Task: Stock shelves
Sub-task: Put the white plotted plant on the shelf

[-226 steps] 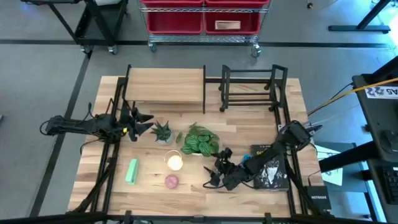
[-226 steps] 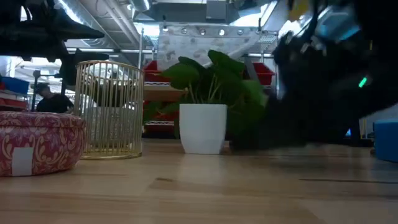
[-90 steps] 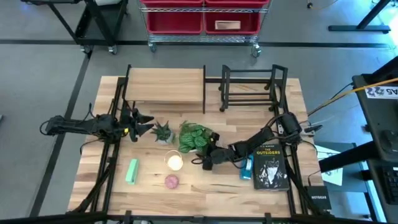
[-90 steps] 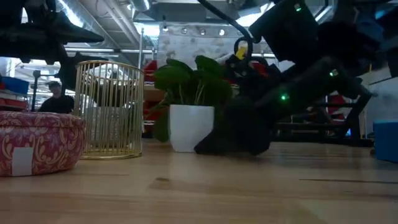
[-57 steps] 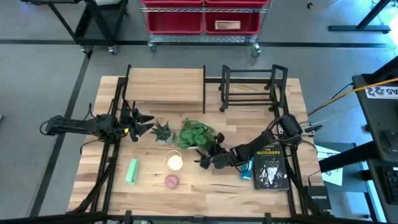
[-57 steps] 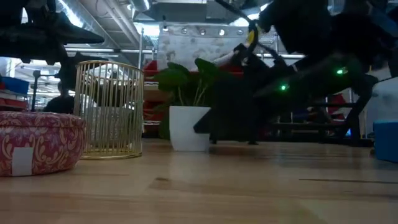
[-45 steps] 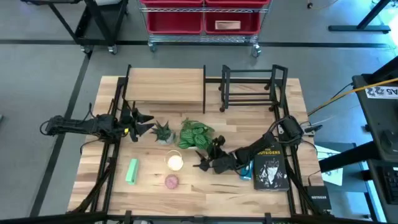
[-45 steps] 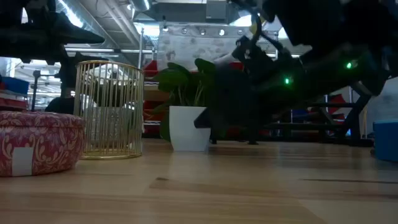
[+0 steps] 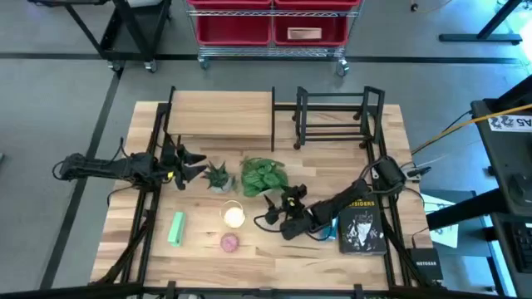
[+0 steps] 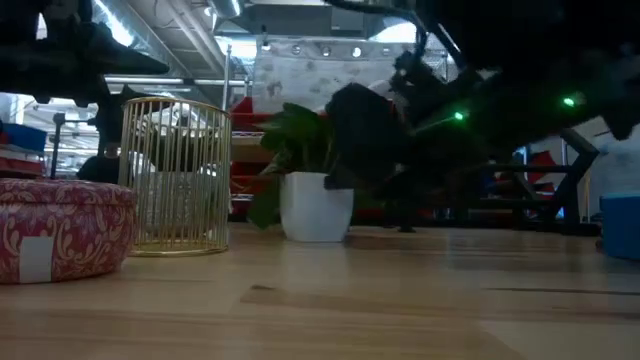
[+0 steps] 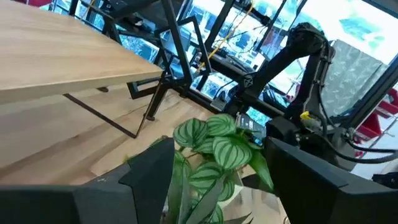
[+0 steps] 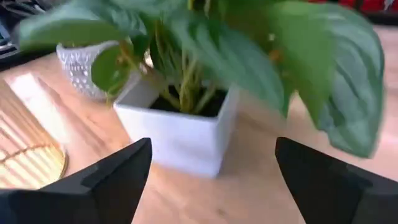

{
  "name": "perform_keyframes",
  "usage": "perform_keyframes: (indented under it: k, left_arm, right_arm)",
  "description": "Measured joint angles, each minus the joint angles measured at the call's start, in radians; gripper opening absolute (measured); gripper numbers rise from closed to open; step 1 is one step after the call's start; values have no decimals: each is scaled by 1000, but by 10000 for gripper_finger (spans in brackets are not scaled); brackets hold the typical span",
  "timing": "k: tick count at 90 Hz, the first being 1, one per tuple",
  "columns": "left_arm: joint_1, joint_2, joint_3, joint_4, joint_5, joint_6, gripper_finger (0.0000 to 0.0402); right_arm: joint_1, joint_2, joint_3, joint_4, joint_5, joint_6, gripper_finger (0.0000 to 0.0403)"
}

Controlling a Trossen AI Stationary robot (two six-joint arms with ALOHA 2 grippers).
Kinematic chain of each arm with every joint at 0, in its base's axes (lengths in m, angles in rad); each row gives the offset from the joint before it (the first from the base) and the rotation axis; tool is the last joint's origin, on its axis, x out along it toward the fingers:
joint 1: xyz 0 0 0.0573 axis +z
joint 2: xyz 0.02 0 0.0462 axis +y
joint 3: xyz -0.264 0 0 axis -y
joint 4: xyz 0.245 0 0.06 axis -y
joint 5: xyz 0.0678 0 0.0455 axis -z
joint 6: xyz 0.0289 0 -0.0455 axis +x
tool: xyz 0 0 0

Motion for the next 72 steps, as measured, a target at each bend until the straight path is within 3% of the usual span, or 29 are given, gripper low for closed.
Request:
perform_keyframes:
  k: [29, 39, 59, 72]
  left_arm:
    - [0, 61, 0, 0, -4, -32, 236]
    - [0, 72, 0, 0, -4, -35, 236]
    - [0, 70, 0, 2, -5, -55, 236]
    - [0, 70, -1, 14, -7, -59, 236]
  right_arm:
    - [31, -68, 0, -239, -1, 42, 327]
    - [37, -99, 0, -295, -51, 26, 327]
    - [72, -70, 2, -142, -147, -16, 327]
    - [123, -11, 1, 11, -107, -105, 327]
